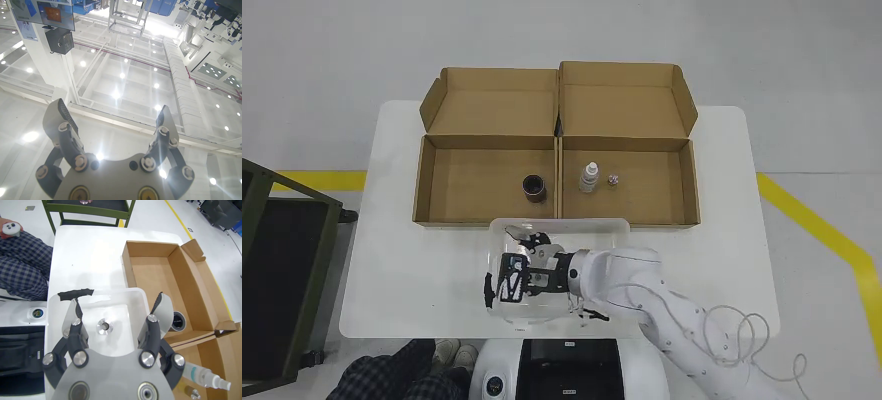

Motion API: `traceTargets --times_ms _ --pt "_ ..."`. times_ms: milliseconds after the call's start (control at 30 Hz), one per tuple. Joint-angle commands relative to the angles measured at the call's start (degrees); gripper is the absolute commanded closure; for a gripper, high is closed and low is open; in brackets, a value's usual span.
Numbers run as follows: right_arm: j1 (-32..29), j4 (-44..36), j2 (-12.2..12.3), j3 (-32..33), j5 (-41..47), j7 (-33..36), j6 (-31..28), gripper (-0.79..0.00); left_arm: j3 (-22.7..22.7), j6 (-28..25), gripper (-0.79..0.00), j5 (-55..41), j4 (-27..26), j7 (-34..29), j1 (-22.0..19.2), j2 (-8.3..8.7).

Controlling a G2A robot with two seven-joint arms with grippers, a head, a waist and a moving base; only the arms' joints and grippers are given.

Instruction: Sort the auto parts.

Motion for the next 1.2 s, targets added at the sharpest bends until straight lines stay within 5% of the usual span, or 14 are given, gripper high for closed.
traceTargets --times_ms 0,700,933,1167 --pt "-0.7 0.11 0.25 0.29 -0.33 -0.2 -0.67 -0.643 0.0 0.0 -0.785 0.0 0.0 0.0 0.0 0.0" --pt "1.18 9.97 0.37 -1.12 -2.64 -3.6 -1.2 -0.591 0.0 0.0 -0.785 0.0 0.0 0.0 0.0 0.0" --pt "2.81 13.68 -0.11 -2.23 -2.31 -4.21 -0.28 -0.465 0.0 0.0 -0.785 0.0 0.0 0.0 0.0 0.0" --pt "3.29 15.69 -0.35 -3.15 -1.99 -3.9 -0.32 -0.419 0.0 0.0 -0.785 0.0 0.0 0.0 0.0 0.0"
